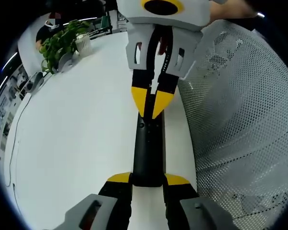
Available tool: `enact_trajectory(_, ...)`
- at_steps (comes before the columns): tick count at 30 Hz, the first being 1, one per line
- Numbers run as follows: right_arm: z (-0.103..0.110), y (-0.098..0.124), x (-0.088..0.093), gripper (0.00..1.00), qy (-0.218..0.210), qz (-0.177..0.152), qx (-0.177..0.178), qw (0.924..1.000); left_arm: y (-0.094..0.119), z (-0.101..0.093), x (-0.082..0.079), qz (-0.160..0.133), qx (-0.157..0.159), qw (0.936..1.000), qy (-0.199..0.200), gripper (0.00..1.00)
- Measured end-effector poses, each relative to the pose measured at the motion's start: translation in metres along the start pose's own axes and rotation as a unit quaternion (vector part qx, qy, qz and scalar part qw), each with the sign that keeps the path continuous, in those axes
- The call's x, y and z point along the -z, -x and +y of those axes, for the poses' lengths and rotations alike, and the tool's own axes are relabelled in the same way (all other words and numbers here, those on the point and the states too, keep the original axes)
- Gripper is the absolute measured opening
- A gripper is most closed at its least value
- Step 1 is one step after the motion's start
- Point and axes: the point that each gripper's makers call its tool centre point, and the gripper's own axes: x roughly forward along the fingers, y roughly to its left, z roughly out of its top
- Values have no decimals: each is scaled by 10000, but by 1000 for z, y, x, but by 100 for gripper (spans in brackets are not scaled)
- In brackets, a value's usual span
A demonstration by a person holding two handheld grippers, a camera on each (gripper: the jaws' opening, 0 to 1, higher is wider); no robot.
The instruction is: Press the specified remote control buttons in sequence, fully releasing each button before pressing the next.
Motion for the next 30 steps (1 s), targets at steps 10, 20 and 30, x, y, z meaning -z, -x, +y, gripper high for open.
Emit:
enact_trajectory(10, -3, 1, -1, 0, 117, -175, 382, 9990, 0, 0, 0, -20, -6, 10000, 14, 25)
enact_trajectory(20, 18, -5, -12, 0, 533, -278, 50, 9982, 1, 0, -1, -25, -1, 10000, 15, 25)
enact_trajectory(30, 19, -7, -10, 0, 1464, -93, 251, 9889, 0, 0, -1, -12, 2, 10000, -12, 25)
